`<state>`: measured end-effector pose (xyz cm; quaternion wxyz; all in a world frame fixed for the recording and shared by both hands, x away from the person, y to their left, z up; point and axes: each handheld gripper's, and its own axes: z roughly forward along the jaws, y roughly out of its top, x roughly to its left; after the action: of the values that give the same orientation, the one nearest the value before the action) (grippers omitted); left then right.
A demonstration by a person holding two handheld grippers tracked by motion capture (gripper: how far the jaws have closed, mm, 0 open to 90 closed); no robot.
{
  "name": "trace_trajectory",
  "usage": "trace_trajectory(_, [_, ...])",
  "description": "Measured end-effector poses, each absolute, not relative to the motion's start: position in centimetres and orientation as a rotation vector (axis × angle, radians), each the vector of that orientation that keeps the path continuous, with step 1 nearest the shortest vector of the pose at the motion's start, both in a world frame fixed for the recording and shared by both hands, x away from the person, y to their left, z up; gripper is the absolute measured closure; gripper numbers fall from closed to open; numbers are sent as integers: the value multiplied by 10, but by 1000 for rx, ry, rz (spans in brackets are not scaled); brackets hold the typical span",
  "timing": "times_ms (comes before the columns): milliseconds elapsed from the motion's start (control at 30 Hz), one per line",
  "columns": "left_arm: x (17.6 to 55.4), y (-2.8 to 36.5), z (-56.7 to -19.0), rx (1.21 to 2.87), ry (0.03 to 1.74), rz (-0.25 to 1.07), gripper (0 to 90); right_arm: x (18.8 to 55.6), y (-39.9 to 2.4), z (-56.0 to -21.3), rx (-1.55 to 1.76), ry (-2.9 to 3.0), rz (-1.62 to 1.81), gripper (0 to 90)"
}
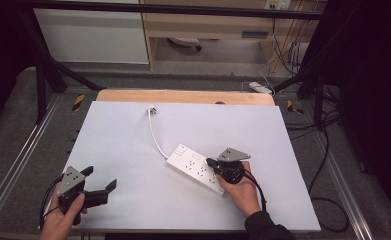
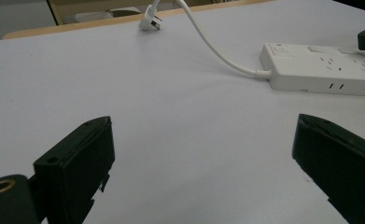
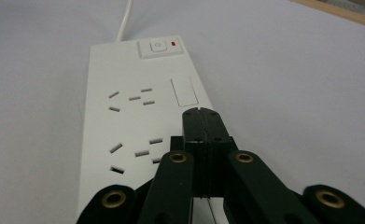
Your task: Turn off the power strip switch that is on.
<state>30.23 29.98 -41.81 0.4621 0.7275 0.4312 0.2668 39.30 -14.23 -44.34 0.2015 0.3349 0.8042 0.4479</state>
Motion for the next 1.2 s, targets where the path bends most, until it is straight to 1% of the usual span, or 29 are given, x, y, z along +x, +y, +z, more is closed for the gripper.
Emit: trace_trajectory(1200, [302,299,-418,1787,1061,657,57,391,-158,-431,971,2147,1352,900])
